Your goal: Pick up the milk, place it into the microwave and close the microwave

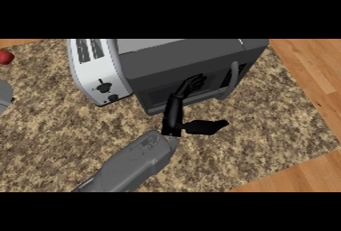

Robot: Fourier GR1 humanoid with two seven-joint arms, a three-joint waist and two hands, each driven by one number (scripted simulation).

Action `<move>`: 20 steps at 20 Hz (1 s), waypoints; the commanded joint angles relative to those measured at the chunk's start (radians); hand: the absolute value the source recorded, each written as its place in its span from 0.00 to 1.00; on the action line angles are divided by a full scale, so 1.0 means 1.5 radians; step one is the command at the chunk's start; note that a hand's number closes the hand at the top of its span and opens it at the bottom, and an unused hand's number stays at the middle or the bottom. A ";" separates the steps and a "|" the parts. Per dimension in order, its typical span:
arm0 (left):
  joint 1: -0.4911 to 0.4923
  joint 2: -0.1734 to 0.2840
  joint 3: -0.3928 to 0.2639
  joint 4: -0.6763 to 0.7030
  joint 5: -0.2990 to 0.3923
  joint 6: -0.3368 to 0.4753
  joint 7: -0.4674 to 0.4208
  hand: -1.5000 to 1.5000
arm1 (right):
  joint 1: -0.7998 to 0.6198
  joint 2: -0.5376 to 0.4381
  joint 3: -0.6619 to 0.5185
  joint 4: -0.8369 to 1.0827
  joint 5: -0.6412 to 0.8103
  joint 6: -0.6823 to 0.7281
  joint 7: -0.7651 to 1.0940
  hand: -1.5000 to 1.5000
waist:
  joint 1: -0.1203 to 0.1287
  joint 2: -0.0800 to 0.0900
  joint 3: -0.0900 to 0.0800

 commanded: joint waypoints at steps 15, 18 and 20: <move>-0.071 0.000 0.031 0.053 0.096 0.023 -0.065 0.00 | -0.054 -0.029 -0.008 0.029 0.050 -0.017 -0.029 1.00 | 0.005 0.021 0.001; -0.072 0.000 0.026 0.057 0.109 0.027 -0.071 0.00 | -0.057 -0.023 -0.001 0.032 0.053 -0.018 -0.031 1.00 | 0.003 0.020 0.002; -0.071 0.000 0.014 0.045 0.108 0.021 -0.073 0.00 | -0.037 0.071 0.014 0.083 -0.070 0.036 -0.015 0.00 | 0.017 0.031 0.007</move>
